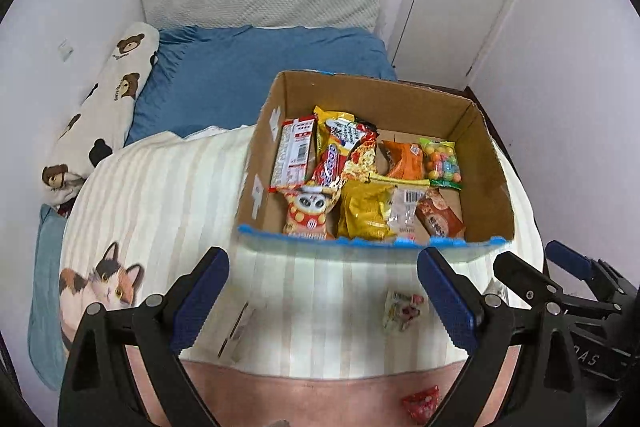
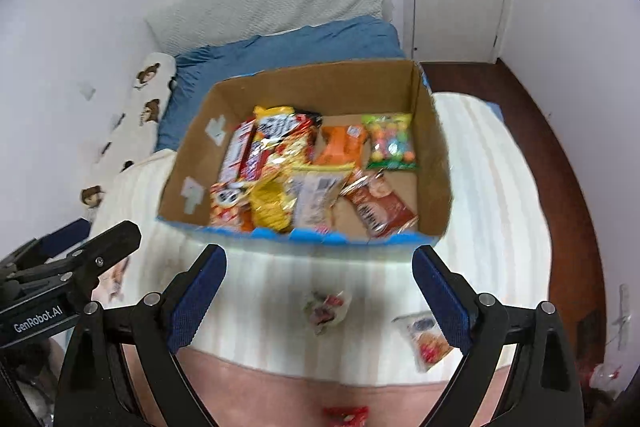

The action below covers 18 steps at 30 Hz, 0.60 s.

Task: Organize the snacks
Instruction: 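Move both open tools back toward the snacks on the bed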

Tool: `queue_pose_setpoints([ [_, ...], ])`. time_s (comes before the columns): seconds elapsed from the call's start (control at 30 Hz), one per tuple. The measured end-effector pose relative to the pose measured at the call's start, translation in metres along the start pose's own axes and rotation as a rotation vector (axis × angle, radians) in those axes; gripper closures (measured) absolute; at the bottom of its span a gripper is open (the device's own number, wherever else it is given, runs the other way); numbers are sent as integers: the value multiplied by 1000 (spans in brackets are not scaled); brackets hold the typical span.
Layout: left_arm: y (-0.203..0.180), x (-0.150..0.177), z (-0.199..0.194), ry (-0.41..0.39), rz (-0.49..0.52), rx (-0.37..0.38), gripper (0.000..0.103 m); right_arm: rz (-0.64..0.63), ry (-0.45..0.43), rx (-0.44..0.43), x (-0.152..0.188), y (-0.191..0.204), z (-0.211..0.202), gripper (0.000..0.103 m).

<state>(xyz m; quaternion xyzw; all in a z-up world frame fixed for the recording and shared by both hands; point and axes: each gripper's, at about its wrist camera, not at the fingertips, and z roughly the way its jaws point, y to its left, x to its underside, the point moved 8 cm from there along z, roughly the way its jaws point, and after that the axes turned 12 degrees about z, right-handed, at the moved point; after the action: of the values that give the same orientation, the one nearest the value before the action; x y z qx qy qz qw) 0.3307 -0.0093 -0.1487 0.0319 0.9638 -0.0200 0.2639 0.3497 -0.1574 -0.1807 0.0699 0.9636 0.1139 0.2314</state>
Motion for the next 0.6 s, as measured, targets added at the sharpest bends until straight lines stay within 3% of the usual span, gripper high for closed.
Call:
queue_pose_setpoints([
  [0.23, 37, 56, 3, 78, -109, -14, 6, 82, 140, -41, 51, -11, 33, 7],
  [0.4, 85, 105, 48, 213, -251, -31, 7, 170, 234, -40, 80, -27, 86, 7],
  [0.6, 101, 133, 119, 372, -162, -45, 7, 229, 296, -23, 91, -30, 136, 7],
])
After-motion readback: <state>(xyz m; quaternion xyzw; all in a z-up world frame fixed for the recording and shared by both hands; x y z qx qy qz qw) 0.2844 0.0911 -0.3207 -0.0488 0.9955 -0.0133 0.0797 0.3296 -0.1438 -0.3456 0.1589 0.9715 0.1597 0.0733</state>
